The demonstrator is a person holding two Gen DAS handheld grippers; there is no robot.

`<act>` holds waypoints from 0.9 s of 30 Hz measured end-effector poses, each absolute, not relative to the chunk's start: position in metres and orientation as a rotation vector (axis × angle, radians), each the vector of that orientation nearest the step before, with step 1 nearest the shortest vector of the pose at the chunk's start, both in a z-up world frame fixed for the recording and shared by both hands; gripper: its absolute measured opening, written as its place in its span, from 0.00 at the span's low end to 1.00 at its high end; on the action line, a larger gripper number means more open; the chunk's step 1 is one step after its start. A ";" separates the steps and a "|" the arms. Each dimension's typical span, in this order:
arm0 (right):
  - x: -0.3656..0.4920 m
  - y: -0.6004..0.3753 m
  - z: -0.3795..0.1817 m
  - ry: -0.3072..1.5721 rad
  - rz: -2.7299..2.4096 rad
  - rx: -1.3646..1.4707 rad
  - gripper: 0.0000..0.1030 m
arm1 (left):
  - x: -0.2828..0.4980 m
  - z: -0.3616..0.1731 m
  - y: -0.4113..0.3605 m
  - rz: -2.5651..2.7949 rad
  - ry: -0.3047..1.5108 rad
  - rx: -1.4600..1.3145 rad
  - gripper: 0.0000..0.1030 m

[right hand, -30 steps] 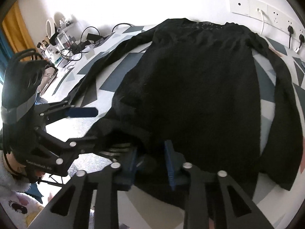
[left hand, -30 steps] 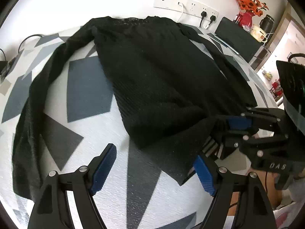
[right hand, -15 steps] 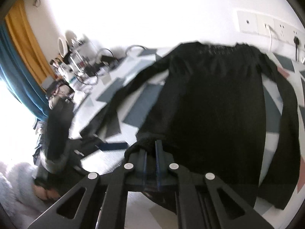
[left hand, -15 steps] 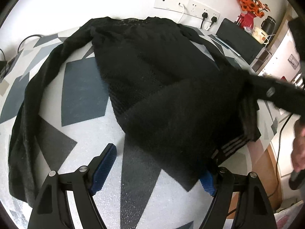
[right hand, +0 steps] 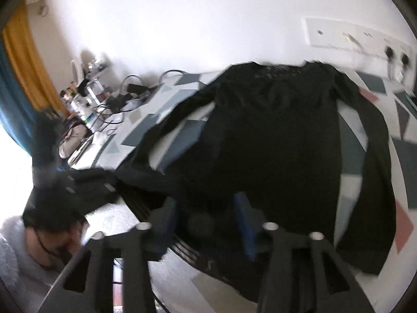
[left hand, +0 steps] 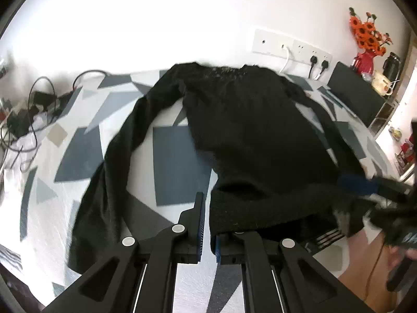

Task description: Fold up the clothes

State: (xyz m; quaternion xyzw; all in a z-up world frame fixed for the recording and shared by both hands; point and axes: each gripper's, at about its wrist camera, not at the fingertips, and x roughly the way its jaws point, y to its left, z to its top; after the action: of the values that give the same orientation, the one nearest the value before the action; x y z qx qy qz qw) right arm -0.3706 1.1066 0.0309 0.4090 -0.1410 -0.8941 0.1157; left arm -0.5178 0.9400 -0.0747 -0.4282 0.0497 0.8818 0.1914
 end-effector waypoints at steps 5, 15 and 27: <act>-0.355 1.097 0.012 -0.334 -2.634 1.280 0.53 | -0.514 -0.060 0.944 2.476 0.184 -1.165 0.05; -0.362 1.056 -0.007 -0.145 -2.652 1.298 0.53 | -0.512 -0.052 0.944 2.449 0.136 -1.175 0.05; -0.340 1.085 -0.012 0.099 -2.929 1.398 0.53 | -0.511 -0.043 0.921 2.476 -0.032 -1.173 0.05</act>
State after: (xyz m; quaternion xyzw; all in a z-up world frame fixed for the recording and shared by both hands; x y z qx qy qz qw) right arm -0.3404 1.0846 -0.0121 0.4300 0.0303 -0.9008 -0.0526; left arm -0.5107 0.9214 -0.0434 -0.4195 -0.0113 0.8855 0.1996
